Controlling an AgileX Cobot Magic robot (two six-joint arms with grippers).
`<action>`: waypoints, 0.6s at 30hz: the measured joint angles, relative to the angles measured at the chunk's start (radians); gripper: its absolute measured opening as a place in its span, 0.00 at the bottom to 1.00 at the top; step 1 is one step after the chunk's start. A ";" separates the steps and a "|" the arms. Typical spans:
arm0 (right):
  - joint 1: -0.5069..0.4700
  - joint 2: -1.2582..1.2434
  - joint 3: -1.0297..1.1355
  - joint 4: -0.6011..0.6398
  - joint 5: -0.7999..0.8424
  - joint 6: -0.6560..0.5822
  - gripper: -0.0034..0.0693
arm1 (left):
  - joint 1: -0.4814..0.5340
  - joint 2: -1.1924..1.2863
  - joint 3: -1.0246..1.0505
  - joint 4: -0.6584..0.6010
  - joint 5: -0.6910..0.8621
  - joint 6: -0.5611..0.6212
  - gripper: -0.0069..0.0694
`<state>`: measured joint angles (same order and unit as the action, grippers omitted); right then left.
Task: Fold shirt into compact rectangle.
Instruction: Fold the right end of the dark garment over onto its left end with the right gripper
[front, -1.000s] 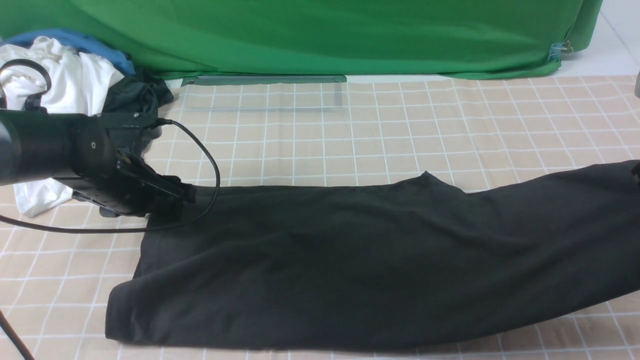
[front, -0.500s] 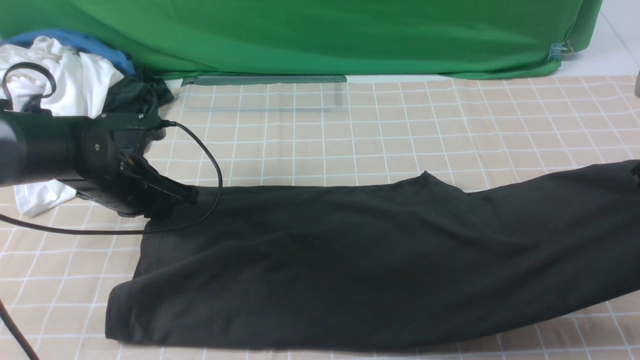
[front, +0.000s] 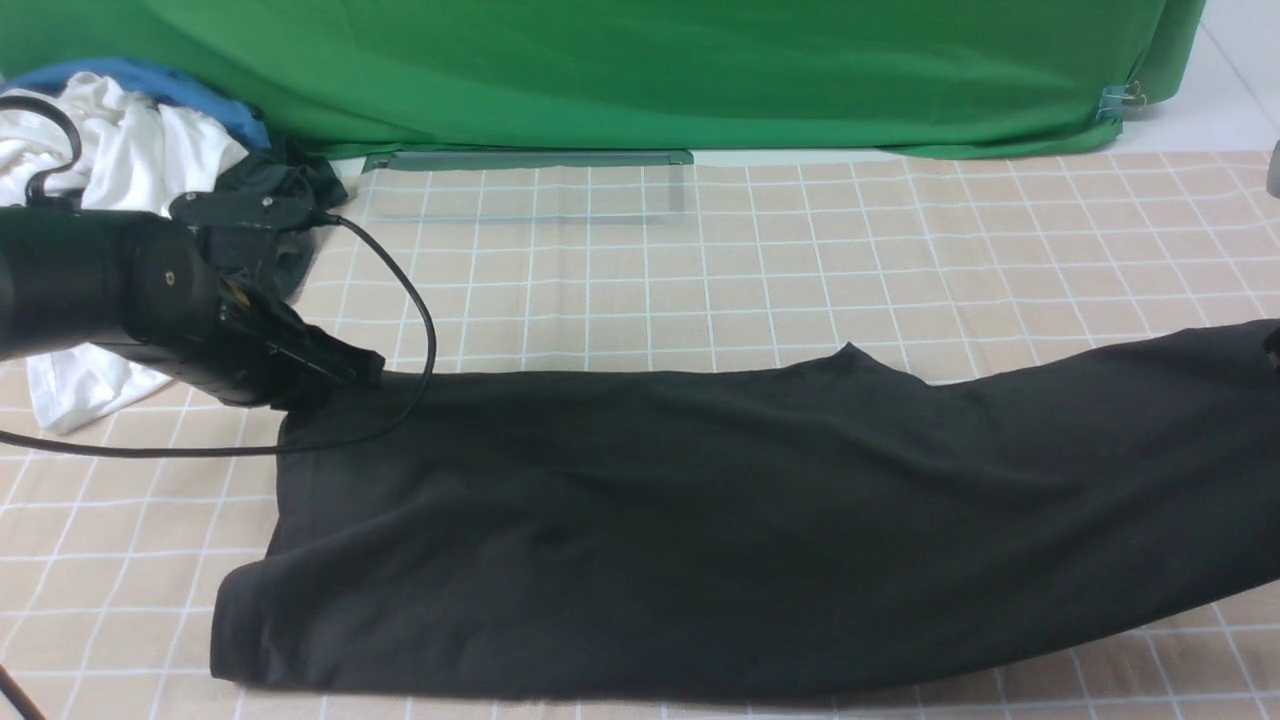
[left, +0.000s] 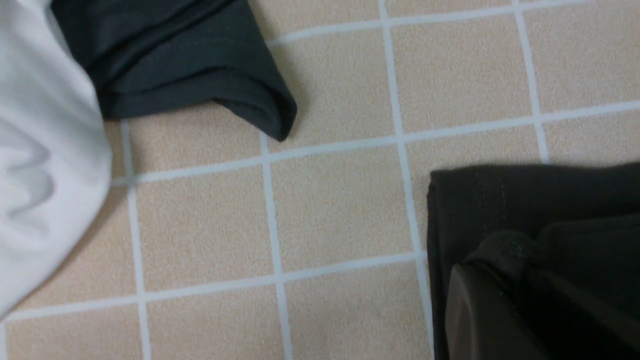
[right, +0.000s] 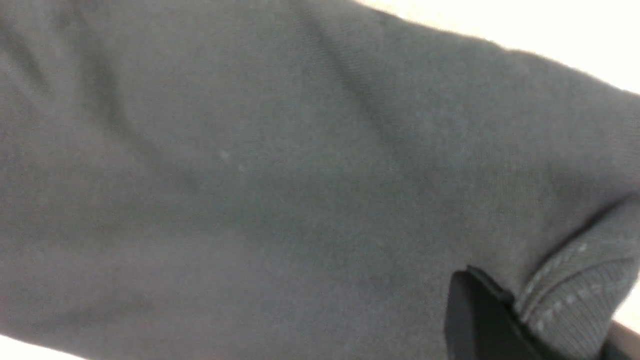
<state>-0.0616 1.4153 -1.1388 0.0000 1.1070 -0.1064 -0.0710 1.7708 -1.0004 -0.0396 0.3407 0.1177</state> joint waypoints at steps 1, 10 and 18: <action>0.000 0.000 0.000 0.000 0.000 0.000 0.19 | 0.000 0.000 0.000 0.000 -0.016 0.000 0.13; 0.000 0.000 0.000 0.000 -0.001 0.000 0.19 | 0.000 0.000 0.001 0.001 -0.139 0.000 0.14; 0.000 0.000 0.000 0.000 -0.001 0.000 0.19 | 0.000 0.000 0.001 0.026 -0.180 0.000 0.19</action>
<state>-0.0616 1.4153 -1.1388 0.0000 1.1060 -0.1064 -0.0710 1.7708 -0.9997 -0.0138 0.1603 0.1177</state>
